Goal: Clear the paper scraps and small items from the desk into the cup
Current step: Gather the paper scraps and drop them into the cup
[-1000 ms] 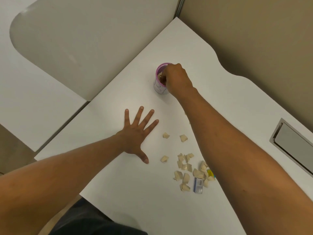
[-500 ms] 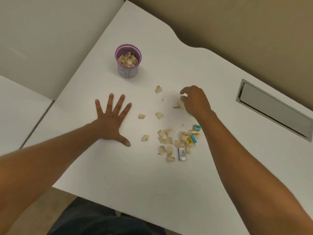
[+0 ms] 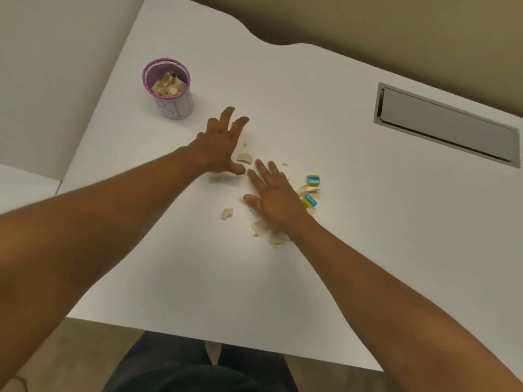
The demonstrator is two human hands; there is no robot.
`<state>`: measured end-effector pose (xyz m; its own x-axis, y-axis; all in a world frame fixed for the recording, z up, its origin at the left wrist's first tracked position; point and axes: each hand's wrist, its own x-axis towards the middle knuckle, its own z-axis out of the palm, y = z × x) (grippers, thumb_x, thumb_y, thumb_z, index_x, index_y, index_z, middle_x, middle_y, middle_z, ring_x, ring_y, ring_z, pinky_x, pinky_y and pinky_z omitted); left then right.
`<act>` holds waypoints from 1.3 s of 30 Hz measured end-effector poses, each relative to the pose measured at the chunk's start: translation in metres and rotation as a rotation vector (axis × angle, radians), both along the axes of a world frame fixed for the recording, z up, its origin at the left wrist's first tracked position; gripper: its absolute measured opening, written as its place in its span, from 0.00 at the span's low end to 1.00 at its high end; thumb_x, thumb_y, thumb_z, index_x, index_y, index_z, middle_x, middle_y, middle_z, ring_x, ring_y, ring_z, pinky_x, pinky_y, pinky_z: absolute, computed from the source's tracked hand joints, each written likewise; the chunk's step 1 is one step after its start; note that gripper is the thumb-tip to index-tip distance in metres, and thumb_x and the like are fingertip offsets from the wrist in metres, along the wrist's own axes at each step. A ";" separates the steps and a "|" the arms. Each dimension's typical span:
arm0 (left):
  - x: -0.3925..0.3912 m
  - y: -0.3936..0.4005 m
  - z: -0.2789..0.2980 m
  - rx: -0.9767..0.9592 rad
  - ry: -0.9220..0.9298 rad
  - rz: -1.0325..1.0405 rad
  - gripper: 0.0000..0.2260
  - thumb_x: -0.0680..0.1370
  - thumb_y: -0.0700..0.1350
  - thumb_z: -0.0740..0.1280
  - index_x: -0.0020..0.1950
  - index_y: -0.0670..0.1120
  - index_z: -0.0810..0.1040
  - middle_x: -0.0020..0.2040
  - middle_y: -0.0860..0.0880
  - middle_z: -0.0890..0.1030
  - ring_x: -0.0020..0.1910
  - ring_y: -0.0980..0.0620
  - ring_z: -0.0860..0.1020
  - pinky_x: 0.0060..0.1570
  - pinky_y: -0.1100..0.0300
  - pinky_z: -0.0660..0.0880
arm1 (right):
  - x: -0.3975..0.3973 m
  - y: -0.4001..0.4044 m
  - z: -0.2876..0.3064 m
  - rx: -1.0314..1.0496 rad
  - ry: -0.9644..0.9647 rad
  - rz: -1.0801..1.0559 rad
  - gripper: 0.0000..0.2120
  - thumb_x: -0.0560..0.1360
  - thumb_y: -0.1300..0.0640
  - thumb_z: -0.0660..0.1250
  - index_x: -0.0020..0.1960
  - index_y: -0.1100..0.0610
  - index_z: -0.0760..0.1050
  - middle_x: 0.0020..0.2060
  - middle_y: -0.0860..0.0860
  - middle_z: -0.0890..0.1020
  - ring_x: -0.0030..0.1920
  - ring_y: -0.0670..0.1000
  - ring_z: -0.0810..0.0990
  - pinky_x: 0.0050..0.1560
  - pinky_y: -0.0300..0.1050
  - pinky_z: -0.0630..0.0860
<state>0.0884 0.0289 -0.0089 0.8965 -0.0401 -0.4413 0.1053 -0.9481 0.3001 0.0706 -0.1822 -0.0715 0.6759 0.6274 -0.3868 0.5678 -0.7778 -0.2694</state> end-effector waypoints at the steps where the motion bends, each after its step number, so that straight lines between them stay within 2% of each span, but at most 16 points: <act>1: 0.008 -0.002 -0.001 -0.005 0.013 -0.030 0.51 0.77 0.57 0.78 0.89 0.51 0.48 0.89 0.42 0.41 0.84 0.31 0.54 0.74 0.31 0.71 | -0.008 0.001 0.002 0.013 0.018 0.001 0.31 0.85 0.40 0.53 0.83 0.52 0.55 0.84 0.50 0.50 0.84 0.56 0.45 0.82 0.57 0.50; 3: 0.017 -0.006 -0.006 0.025 0.030 -0.078 0.45 0.82 0.56 0.73 0.90 0.52 0.48 0.90 0.43 0.42 0.84 0.32 0.54 0.76 0.33 0.69 | -0.019 -0.004 0.007 0.037 -0.005 -0.009 0.30 0.85 0.43 0.55 0.83 0.53 0.56 0.84 0.50 0.51 0.84 0.55 0.47 0.82 0.56 0.50; 5: 0.016 -0.010 -0.011 0.077 0.016 -0.108 0.37 0.84 0.55 0.69 0.89 0.52 0.55 0.89 0.43 0.50 0.83 0.33 0.58 0.76 0.35 0.69 | -0.021 -0.014 0.016 0.055 -0.088 -0.088 0.30 0.84 0.45 0.59 0.82 0.55 0.57 0.83 0.52 0.54 0.83 0.56 0.50 0.82 0.55 0.52; 7: 0.007 -0.013 -0.014 0.071 -0.026 -0.098 0.32 0.83 0.51 0.70 0.86 0.49 0.64 0.86 0.42 0.59 0.80 0.34 0.62 0.74 0.38 0.71 | -0.019 -0.031 0.027 0.063 -0.152 -0.282 0.31 0.81 0.45 0.65 0.80 0.55 0.62 0.81 0.53 0.60 0.81 0.57 0.57 0.79 0.54 0.60; 9: -0.006 -0.015 -0.015 0.005 -0.047 -0.052 0.30 0.81 0.47 0.72 0.83 0.46 0.70 0.82 0.40 0.65 0.76 0.34 0.65 0.71 0.38 0.74 | -0.016 -0.054 0.034 0.070 -0.161 -0.517 0.33 0.75 0.42 0.71 0.76 0.53 0.68 0.77 0.52 0.66 0.74 0.58 0.65 0.70 0.54 0.72; 12: -0.029 -0.020 -0.019 -0.129 -0.038 0.053 0.28 0.81 0.44 0.72 0.81 0.45 0.72 0.79 0.40 0.67 0.75 0.35 0.67 0.72 0.40 0.74 | -0.020 -0.077 0.034 0.094 0.001 -0.744 0.39 0.67 0.38 0.77 0.73 0.49 0.69 0.70 0.49 0.68 0.68 0.57 0.66 0.60 0.53 0.78; 14: -0.046 -0.024 -0.023 -0.227 -0.026 0.174 0.28 0.80 0.43 0.72 0.80 0.46 0.73 0.78 0.42 0.68 0.75 0.36 0.66 0.71 0.44 0.72 | -0.025 -0.079 0.028 0.173 0.092 -0.783 0.37 0.64 0.40 0.81 0.69 0.46 0.72 0.67 0.48 0.68 0.67 0.55 0.66 0.57 0.48 0.76; 16: -0.060 -0.031 -0.027 -0.304 -0.023 0.267 0.28 0.79 0.42 0.73 0.80 0.47 0.74 0.77 0.44 0.69 0.75 0.37 0.67 0.69 0.49 0.71 | -0.030 -0.071 0.022 0.276 0.109 -0.787 0.33 0.66 0.47 0.81 0.68 0.47 0.74 0.66 0.48 0.68 0.67 0.55 0.68 0.59 0.45 0.75; 18: -0.072 -0.041 -0.029 -0.376 -0.008 0.311 0.30 0.78 0.42 0.74 0.81 0.48 0.73 0.76 0.45 0.70 0.75 0.38 0.69 0.71 0.50 0.70 | -0.034 -0.057 0.018 0.345 0.120 -0.777 0.32 0.70 0.53 0.80 0.71 0.50 0.73 0.67 0.49 0.69 0.68 0.54 0.69 0.65 0.48 0.76; 23: -0.087 -0.055 -0.030 -0.524 0.007 0.286 0.36 0.76 0.43 0.77 0.83 0.51 0.70 0.79 0.47 0.68 0.76 0.40 0.70 0.73 0.43 0.75 | -0.035 -0.030 0.020 0.445 0.165 -0.650 0.34 0.72 0.60 0.78 0.75 0.54 0.69 0.71 0.51 0.73 0.70 0.54 0.73 0.71 0.49 0.73; 25: -0.093 -0.050 -0.030 -0.361 -0.098 0.241 0.39 0.73 0.51 0.80 0.83 0.53 0.70 0.82 0.47 0.65 0.76 0.39 0.67 0.72 0.41 0.74 | -0.031 -0.030 0.023 0.431 0.129 -0.643 0.37 0.70 0.57 0.80 0.76 0.51 0.68 0.71 0.49 0.73 0.70 0.52 0.73 0.68 0.43 0.73; 27: -0.104 -0.043 -0.029 -0.085 -0.126 0.201 0.49 0.67 0.65 0.81 0.84 0.57 0.66 0.86 0.47 0.59 0.77 0.36 0.65 0.69 0.38 0.73 | -0.027 -0.032 0.025 0.353 0.077 -0.619 0.43 0.67 0.51 0.81 0.77 0.48 0.65 0.73 0.48 0.70 0.71 0.53 0.69 0.62 0.41 0.69; 29: -0.115 -0.039 -0.031 0.078 -0.011 0.211 0.60 0.61 0.76 0.79 0.87 0.61 0.55 0.88 0.47 0.49 0.79 0.34 0.60 0.68 0.34 0.71 | -0.025 -0.033 0.026 0.250 0.091 -0.538 0.51 0.63 0.45 0.82 0.79 0.45 0.59 0.75 0.48 0.64 0.71 0.55 0.64 0.60 0.43 0.69; 31: -0.124 -0.040 -0.036 0.091 0.097 0.246 0.66 0.58 0.79 0.78 0.86 0.64 0.46 0.87 0.48 0.42 0.80 0.34 0.58 0.68 0.33 0.71 | -0.024 -0.029 0.027 0.132 0.110 -0.441 0.57 0.60 0.42 0.83 0.81 0.43 0.55 0.77 0.48 0.60 0.70 0.56 0.63 0.60 0.47 0.74; 34: -0.127 -0.052 -0.040 0.009 0.111 0.274 0.63 0.61 0.74 0.81 0.87 0.63 0.47 0.85 0.47 0.46 0.77 0.35 0.60 0.66 0.36 0.75 | -0.028 -0.015 0.026 0.039 0.090 -0.337 0.53 0.62 0.45 0.83 0.80 0.43 0.59 0.76 0.48 0.60 0.67 0.57 0.65 0.57 0.51 0.79; 39: -0.118 -0.071 -0.041 -0.193 -0.006 0.258 0.47 0.73 0.55 0.82 0.86 0.53 0.62 0.81 0.41 0.61 0.74 0.35 0.65 0.69 0.42 0.77 | -0.038 -0.001 0.026 0.112 0.079 -0.330 0.30 0.72 0.62 0.74 0.72 0.49 0.74 0.74 0.51 0.66 0.65 0.58 0.68 0.57 0.49 0.78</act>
